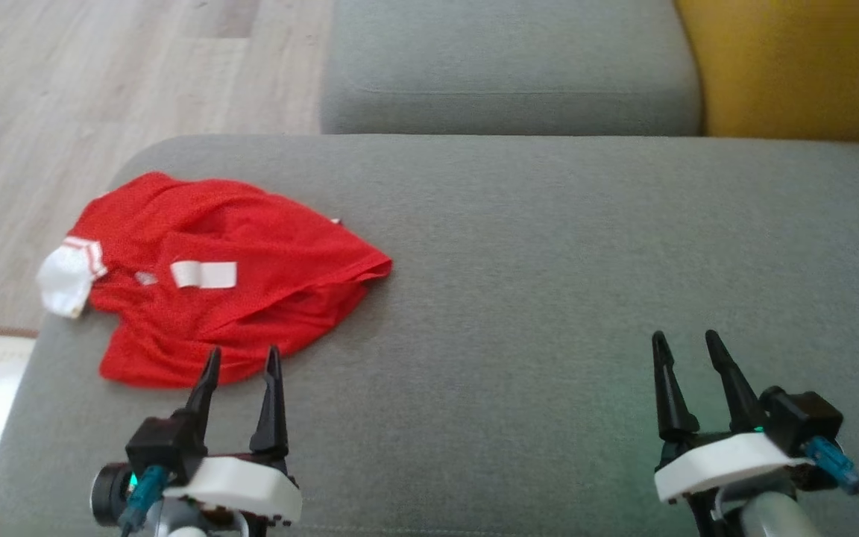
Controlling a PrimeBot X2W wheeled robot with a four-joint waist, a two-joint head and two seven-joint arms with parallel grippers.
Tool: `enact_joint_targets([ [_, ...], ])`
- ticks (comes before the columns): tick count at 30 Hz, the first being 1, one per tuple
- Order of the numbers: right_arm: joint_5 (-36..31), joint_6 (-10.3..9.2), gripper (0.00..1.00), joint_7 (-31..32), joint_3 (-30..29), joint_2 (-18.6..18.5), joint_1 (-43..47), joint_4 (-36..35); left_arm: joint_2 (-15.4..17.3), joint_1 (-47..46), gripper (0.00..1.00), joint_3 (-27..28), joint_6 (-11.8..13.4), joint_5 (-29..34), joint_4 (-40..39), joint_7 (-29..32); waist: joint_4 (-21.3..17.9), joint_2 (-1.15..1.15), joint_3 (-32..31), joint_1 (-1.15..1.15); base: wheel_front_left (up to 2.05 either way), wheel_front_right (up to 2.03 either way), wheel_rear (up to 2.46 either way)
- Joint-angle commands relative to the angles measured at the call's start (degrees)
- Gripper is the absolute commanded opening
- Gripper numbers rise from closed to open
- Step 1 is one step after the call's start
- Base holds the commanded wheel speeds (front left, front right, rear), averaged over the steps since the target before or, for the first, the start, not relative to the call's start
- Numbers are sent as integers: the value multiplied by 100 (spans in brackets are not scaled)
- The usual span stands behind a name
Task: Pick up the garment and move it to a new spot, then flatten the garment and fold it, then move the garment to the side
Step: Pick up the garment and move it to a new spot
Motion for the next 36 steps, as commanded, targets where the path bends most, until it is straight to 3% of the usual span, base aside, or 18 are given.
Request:
enact_joint_targets([
  [1, -20, -4, 100, -69, 191, -50, -141, -251, -21, -208, 100, 220, 35, 4, -264, -71, 264, 0, -24, 0, 0, 0, 0],
  [11, 54, -4, 100, -69, 428, -50, -22, -445, -21, -144, 100, 409, 69, 65, -458, -71, 1132, 0, -77, 0, 0, 0, 0],
  [23, 187, -4, 100, -69, 704, -50, 97, -516, -21, -66, 100, 647, 1, 170, -517, -71, 1867, 0, -128, 0, 0, 0, 0],
  [29, 210, -4, 100, -69, 795, -50, 107, -524, -21, -20, 100, 823, -25, 153, -557, -71, 1910, 0, -111, 0, 0, 0, 0],
  [36, 154, -4, 100, -69, 700, -50, 85, -505, -16, -212, 100, 1126, -151, 178, -621, -71, 1637, 0, 51, 0, 0, 0, 0],
])
